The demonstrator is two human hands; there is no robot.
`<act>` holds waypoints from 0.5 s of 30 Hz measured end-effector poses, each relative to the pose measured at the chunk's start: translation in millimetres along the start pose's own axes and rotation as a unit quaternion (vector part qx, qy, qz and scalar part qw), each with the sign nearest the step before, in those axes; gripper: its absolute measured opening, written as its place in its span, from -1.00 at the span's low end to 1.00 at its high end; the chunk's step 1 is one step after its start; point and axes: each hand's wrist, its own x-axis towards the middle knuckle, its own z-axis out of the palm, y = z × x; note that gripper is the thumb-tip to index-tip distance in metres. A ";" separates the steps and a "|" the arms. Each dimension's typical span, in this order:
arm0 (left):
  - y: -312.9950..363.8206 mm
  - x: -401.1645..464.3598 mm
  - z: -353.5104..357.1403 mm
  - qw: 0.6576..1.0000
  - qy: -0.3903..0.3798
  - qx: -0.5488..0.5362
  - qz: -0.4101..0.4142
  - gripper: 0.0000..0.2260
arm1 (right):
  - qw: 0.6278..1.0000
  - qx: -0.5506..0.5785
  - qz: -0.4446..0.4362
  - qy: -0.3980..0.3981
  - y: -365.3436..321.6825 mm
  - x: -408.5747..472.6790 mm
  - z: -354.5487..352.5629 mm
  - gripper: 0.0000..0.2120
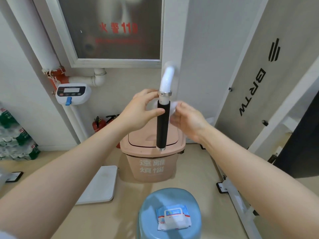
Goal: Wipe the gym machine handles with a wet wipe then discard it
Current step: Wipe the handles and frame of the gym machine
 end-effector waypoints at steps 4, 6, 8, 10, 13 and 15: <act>-0.8 3.8 1.1 0.999 -0.004 -0.032 0.008 -0.61 | 1.000 0.020 -0.013 -0.010 3.5 5.0 1.7 -0.75; -1.9 3.6 2.8 0.999 -0.007 -0.049 0.000 -0.62 | 0.998 -0.047 0.033 -0.022 26.7 2.2 0.9 -0.74; -2.6 4.7 4.4 0.999 -0.015 -0.053 -0.001 -0.63 | 0.999 0.025 0.025 -0.026 20.7 3.5 -2.7 -0.73; -0.9 6.5 4.2 0.999 -0.020 -0.043 0.014 -0.62 | 0.987 0.149 -0.008 -0.050 -3.4 6.6 -7.4 -0.77; 3.3 10.0 2.0 0.999 -0.026 -0.026 0.029 -0.63 | 0.987 0.130 0.005 -0.089 -1.2 7.1 -8.6 -0.77; 3.4 11.3 2.4 0.999 -0.035 -0.025 0.026 -0.68 | 0.993 0.017 0.049 -0.109 15.6 3.7 -10.8 -0.73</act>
